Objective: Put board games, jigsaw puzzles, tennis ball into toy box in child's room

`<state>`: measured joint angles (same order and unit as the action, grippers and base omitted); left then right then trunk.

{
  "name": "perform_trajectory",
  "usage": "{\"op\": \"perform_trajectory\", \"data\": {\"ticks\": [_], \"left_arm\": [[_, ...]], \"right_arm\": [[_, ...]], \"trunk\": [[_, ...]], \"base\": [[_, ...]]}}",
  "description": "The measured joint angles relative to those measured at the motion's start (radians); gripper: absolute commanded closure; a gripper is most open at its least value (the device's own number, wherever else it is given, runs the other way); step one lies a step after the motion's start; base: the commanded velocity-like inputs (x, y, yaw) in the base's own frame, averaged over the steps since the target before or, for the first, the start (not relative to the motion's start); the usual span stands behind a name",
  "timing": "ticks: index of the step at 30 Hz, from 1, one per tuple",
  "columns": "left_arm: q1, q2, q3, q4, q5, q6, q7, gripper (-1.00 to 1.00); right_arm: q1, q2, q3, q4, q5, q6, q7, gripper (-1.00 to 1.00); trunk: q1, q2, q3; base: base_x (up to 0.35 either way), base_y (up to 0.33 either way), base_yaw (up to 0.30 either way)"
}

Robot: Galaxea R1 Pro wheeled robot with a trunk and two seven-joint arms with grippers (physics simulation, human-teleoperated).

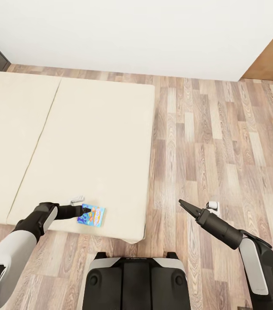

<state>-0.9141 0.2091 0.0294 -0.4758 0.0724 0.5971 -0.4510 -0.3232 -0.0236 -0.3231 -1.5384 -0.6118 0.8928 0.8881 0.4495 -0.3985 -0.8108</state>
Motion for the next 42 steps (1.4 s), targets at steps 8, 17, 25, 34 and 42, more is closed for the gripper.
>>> {"op": "perform_trajectory", "data": {"ticks": [8,17,25,34,42], "left_arm": [[0.000,-0.002,0.000,0.001,-0.001,-0.007,0.000,-1.00],[0.000,-0.003,0.000,0.001,-0.001,-0.008,-0.001,-1.00],[0.000,-0.003,0.000,0.001,0.001,-0.007,-0.008,-1.00],[0.000,-0.003,0.000,0.001,0.001,-0.006,-0.016,-1.00],[0.000,-0.003,-0.001,0.001,0.002,-0.006,-0.060,-1.00]], "right_arm": [[0.000,0.000,0.000,0.000,0.000,0.000,0.001,-1.00],[0.000,-0.001,0.000,0.000,0.000,0.000,0.001,-1.00],[0.000,-0.001,-0.001,0.000,0.000,0.001,0.001,-1.00],[0.000,-0.001,-0.001,0.000,0.000,0.001,0.002,-1.00],[0.000,-0.001,-0.001,0.000,0.000,0.001,0.002,-1.00]], "trunk": [[0.000,0.000,-0.005],[0.000,0.000,-0.007],[0.000,0.000,-0.007],[0.000,0.000,-0.007],[0.000,0.000,-0.007]], "base": [[0.000,0.000,0.000],[0.000,0.000,0.000],[0.000,0.000,0.000],[0.000,0.000,0.000],[0.000,0.000,0.000]]}}
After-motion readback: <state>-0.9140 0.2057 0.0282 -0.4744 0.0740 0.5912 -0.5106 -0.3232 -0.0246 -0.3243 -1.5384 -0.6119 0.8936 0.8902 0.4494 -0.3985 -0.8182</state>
